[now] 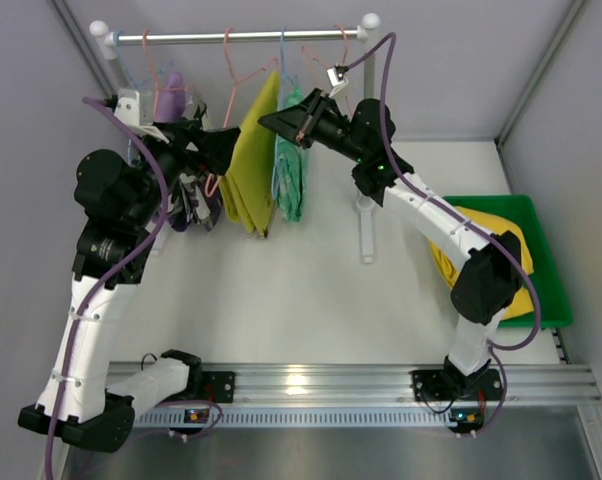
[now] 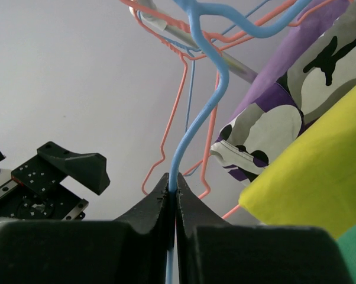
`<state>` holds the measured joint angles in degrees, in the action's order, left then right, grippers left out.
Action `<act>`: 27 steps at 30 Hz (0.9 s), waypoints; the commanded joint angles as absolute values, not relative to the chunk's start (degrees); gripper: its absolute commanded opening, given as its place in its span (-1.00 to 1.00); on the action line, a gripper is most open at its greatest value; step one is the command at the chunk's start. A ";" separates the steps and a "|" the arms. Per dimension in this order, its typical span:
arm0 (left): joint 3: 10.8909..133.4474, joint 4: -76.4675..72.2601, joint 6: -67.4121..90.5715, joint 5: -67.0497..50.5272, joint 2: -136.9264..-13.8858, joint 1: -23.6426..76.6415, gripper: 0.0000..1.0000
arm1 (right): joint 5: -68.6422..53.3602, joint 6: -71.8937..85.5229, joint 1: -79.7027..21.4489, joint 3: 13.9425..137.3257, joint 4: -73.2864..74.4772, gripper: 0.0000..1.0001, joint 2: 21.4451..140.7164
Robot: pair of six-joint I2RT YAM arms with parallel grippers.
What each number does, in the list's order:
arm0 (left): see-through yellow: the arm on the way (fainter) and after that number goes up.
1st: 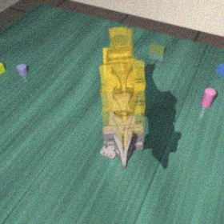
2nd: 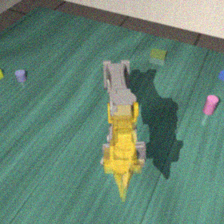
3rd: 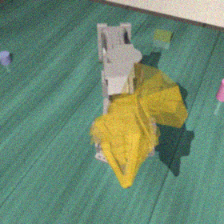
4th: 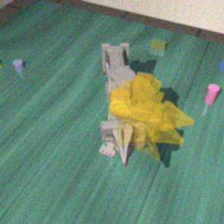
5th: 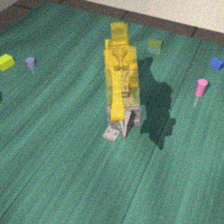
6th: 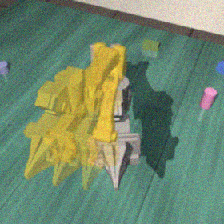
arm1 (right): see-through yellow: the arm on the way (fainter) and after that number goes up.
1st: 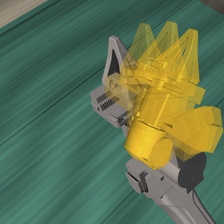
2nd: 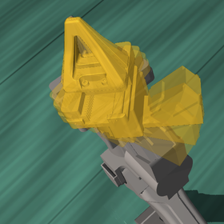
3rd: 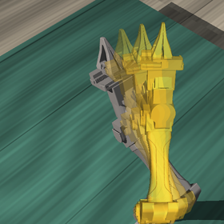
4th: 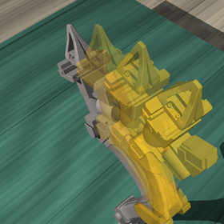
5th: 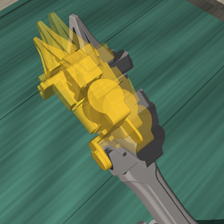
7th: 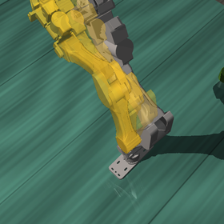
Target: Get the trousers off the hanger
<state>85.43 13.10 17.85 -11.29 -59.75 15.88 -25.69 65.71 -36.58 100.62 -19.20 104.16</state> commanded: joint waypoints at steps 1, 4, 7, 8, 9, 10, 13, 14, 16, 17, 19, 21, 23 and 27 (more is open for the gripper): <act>85.08 10.81 17.58 -11.43 -58.80 15.56 0.88 | -27.07 67.15 -36.12 103.27 -25.92 -1.00 103.09; 85.17 11.07 17.23 -10.64 -58.71 15.56 0.89 | -27.60 67.32 -35.42 104.24 -27.50 -1.00 103.53; 85.17 11.16 15.82 -7.75 -58.80 15.47 0.89 | -28.21 67.15 -35.16 105.20 -30.14 -1.00 103.62; 85.34 11.51 15.12 -5.30 -58.97 15.47 0.89 | -28.73 66.80 -35.16 105.64 -31.89 -1.00 103.62; 85.43 11.51 14.94 -4.14 -59.15 15.47 0.88 | -28.91 66.80 -35.16 105.99 -32.77 -1.00 103.62; 85.34 11.69 14.85 -3.26 -59.15 15.21 0.88 | -29.00 66.54 -35.07 106.26 -33.65 -1.00 103.62; 84.99 11.51 15.20 -2.99 -59.24 15.03 0.88 | -29.71 65.92 -35.07 107.84 -37.17 -1.00 103.97; 84.82 11.43 15.38 -3.16 -59.33 15.03 0.88 | -29.97 65.66 -34.89 108.71 -37.96 -1.00 104.32; 84.64 11.25 15.47 -3.25 -59.33 14.94 0.88 | -30.32 65.22 -34.98 109.68 -39.11 -1.00 104.68; 84.81 11.34 15.47 -3.16 -59.41 14.94 0.88 | -30.50 64.95 -34.89 110.73 -39.29 -1.00 105.11; 85.08 11.51 15.21 -3.08 -59.59 14.94 0.88 | -30.67 64.25 -34.81 111.44 -39.55 -1.00 105.21; 85.34 11.51 15.12 -3.08 -59.68 14.94 0.88 | -31.63 63.64 -34.54 111.80 -39.90 -1.00 105.29; 85.52 11.60 14.94 -3.34 -59.50 14.85 0.87 | -32.17 62.41 -34.37 112.06 -40.25 -1.00 105.03; 85.08 11.69 15.20 -3.25 -59.41 14.85 0.86 | -33.66 61.17 -34.10 112.15 -40.60 -1.00 104.59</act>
<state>84.93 13.34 15.90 -3.75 -59.77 15.29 -31.73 65.71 -35.03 106.72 -26.09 107.44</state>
